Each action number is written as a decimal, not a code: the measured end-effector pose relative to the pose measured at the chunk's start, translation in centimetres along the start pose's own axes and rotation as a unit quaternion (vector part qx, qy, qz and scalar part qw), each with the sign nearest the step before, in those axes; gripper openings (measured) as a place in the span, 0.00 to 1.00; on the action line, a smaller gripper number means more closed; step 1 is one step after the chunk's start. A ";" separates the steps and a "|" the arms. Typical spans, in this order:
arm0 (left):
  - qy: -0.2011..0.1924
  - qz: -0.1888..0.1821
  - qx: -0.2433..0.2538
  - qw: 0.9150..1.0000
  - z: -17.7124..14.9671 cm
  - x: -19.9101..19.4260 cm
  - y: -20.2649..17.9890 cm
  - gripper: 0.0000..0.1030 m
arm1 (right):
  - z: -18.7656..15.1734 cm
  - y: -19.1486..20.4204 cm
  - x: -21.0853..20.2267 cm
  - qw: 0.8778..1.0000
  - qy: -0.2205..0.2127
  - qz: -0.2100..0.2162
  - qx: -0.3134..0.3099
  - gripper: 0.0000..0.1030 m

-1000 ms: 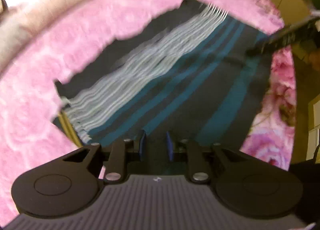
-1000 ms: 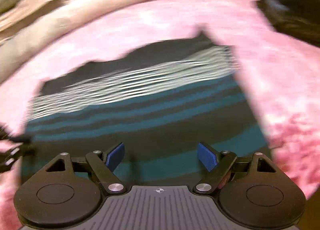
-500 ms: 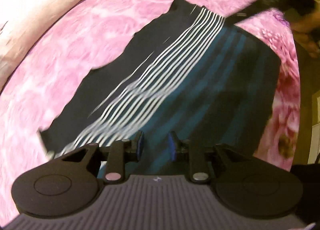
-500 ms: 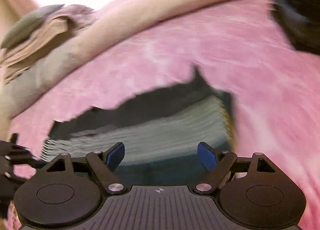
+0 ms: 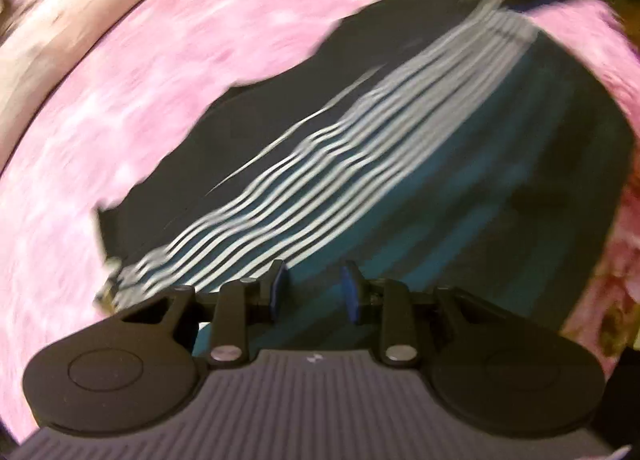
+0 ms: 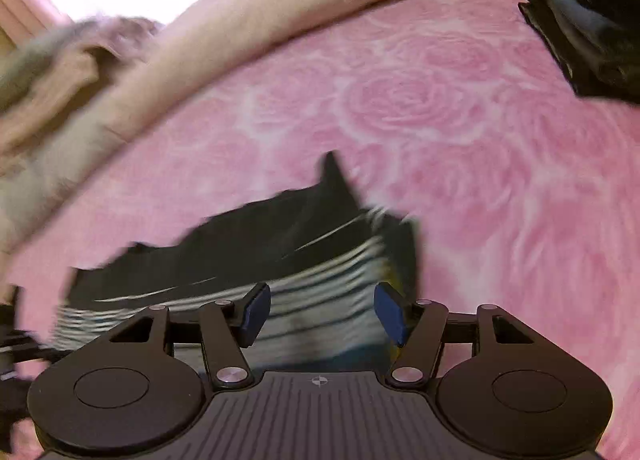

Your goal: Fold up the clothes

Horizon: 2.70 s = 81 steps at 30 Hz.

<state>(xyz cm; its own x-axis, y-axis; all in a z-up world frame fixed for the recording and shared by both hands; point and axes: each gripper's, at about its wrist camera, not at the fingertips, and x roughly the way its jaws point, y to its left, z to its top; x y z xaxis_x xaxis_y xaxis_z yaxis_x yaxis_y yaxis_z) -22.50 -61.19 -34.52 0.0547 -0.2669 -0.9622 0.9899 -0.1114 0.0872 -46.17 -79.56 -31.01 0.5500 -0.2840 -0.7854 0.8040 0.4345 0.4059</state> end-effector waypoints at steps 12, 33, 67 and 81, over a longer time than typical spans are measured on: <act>-0.013 -0.035 0.047 0.998 -4.8 -1.9 3.9 0.28 | -8.8 5.5 -4.2 0.997 0.008 -0.066 -0.038 0.92; -0.226 0.076 0.571 0.786 -19.7 -1.8 10.7 0.68 | -28.4 37.1 6.7 0.816 0.095 -0.062 -0.567 0.91; -0.210 0.021 0.663 0.718 -3.9 -10.3 6.1 0.11 | -18.4 33.1 -7.8 0.962 -0.026 0.042 -0.267 0.12; -0.153 -0.039 0.731 0.664 14.4 -10.1 -12.5 0.11 | -14.1 12.9 -14.6 0.982 -0.139 0.050 0.115 0.12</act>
<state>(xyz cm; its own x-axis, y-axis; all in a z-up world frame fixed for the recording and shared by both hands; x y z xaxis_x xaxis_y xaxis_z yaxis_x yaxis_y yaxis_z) -37.31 -70.85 -22.17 -0.2404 -0.3624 -0.9005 -0.2082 -0.8868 0.4125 -47.01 -57.79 -20.90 0.6433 -0.4869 -0.5908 0.7551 0.2761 0.5947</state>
